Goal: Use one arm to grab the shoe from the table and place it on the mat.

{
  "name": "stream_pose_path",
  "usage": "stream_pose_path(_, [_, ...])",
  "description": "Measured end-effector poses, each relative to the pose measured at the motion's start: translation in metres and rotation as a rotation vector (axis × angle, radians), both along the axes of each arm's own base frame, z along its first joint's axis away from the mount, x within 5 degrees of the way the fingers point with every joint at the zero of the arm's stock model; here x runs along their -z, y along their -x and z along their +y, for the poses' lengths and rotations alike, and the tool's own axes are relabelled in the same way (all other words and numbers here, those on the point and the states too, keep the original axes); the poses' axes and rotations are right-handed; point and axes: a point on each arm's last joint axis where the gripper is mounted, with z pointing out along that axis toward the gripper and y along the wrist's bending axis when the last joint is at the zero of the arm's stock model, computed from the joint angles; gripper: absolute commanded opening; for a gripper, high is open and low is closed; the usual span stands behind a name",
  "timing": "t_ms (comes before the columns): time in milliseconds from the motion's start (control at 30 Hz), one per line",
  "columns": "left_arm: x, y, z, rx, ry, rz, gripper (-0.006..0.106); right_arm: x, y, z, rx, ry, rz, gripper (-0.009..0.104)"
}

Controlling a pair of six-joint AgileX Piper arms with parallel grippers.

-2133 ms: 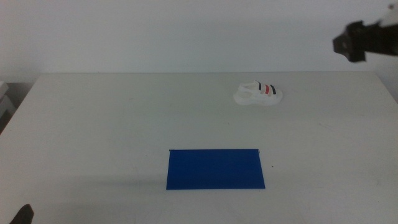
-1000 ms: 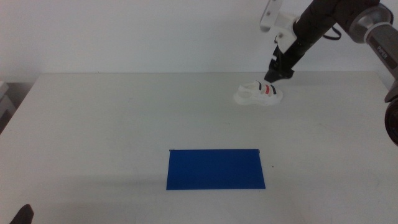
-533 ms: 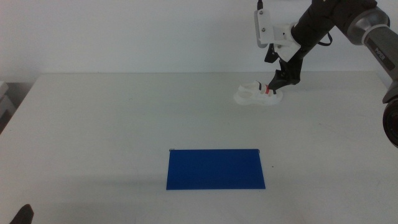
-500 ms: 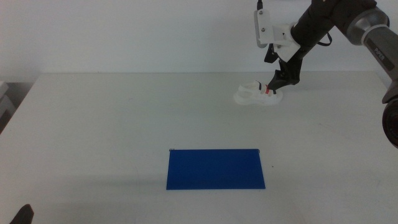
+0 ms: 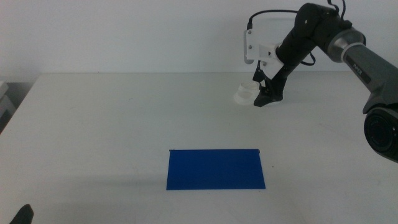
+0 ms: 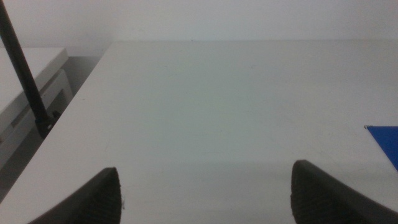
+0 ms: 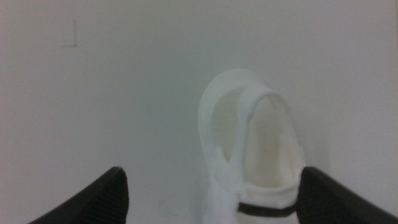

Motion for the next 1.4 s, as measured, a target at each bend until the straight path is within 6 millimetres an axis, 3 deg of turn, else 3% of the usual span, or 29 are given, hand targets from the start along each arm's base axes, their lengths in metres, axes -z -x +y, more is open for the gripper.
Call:
stream_pose_path(667, [0.0, 0.0, 0.0, 0.0, 0.001, 0.0, 0.094, 0.009, -0.014, -0.01, 0.054, -0.012, -0.087, 0.064])
stream_pose_path(967, [0.0, 0.0, 0.0, 0.0, 0.001, 0.0, 0.094, 0.031, -0.019, -0.009, 0.031, 0.003, -0.088, 0.064])
stream_pose_path(1167, [0.0, 0.0, 0.0, 0.0, 0.001, 0.0, 0.094, 0.038, -0.022, -0.009, 0.034, 0.004, -0.096, 0.058])
stream_pose_path(1300, [0.0, 0.0, 0.0, 0.0, 0.001, 0.0, 0.094, 0.04, -0.022, -0.009, 0.035, -0.004, -0.092, 0.037])
stream_pose_path(1333, [0.0, 0.0, 0.0, 0.0, 0.001, 0.0, 0.094, 0.04, -0.022, -0.008, 0.034, -0.006, -0.093, 0.028])
stream_pose_path(1367, [0.0, 0.0, 0.0, 0.0, 0.001, 0.0, 0.094, 0.04, -0.022, -0.008, 0.035, -0.008, -0.092, 0.009])
stream_pose_path(1400, [0.0, 0.0, 0.0, 0.0, 0.001, 0.0, 0.094, 0.04, -0.022, -0.008, 0.036, -0.01, -0.091, -0.001])
